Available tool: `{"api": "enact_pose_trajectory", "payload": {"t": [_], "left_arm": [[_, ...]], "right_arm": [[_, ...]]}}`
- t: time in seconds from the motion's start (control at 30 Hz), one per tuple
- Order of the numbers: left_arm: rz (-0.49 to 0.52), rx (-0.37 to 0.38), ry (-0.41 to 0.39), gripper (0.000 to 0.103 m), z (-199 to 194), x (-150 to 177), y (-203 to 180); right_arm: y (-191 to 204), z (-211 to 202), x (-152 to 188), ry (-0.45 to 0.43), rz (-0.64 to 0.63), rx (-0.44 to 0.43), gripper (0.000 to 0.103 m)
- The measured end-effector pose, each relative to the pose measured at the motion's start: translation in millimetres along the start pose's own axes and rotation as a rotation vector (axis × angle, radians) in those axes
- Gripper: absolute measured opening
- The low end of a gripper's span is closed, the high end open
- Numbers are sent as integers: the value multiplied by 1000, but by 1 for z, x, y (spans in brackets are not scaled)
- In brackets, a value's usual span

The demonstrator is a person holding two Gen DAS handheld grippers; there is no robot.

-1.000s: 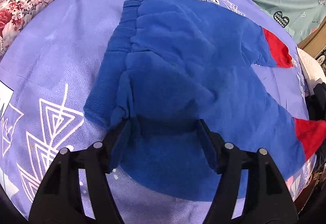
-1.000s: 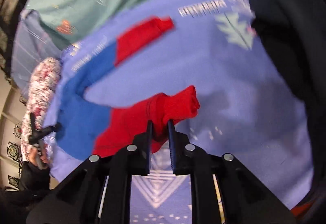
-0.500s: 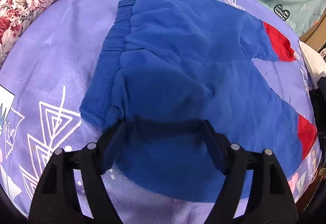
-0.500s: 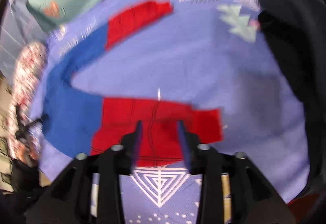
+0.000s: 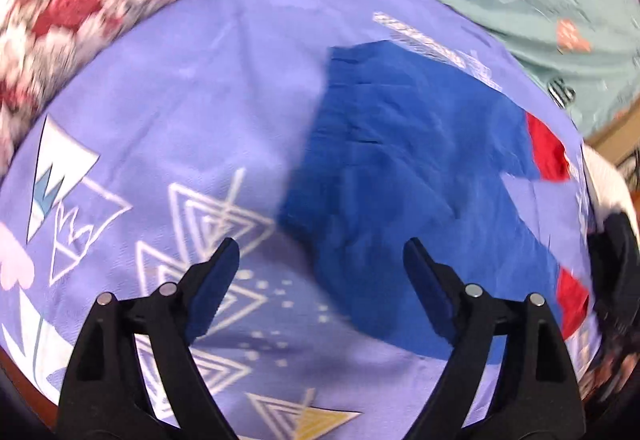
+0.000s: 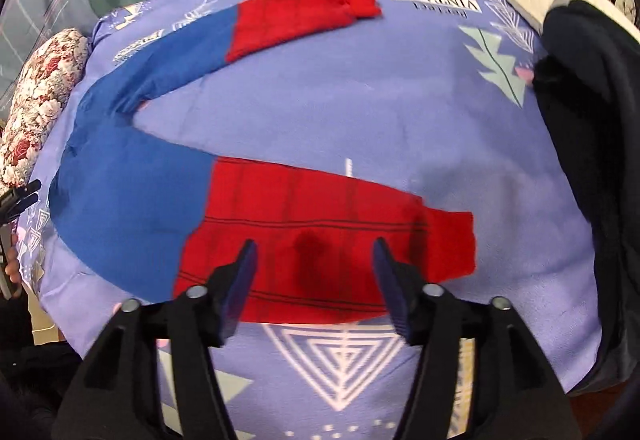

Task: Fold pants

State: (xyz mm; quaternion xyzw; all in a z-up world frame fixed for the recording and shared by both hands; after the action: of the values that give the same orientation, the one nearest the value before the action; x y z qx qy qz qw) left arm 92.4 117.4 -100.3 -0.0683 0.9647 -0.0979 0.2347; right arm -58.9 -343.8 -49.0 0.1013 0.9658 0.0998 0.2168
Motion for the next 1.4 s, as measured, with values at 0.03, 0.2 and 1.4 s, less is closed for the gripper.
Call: {"api": "enact_pose_trajectory", "payload": {"t": [0.03, 0.2, 1.4], "left_arm": [[-14, 9, 14, 85, 3, 1, 2], [-5, 52, 79, 82, 29, 8, -19], [-40, 45, 72, 58, 22, 34, -30]], "right_arm": [[0, 3, 4, 0, -7, 10, 65], [-11, 3, 14, 0, 4, 79, 65], [-80, -7, 48, -27, 256, -30, 24]]}}
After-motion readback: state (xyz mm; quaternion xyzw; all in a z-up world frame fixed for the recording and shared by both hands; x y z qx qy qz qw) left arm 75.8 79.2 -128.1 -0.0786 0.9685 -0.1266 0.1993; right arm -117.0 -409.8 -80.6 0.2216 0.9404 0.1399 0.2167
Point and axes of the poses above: each gripper's, at about its wrist camera, not at the fingertips, and z roughly the way its jaws point, y to its left, x to its underside, the point moved 9 cm from there along z, roughly the way its jaws point, and after that the axes turned 5 degrees about -x, right-handed, at the moved point
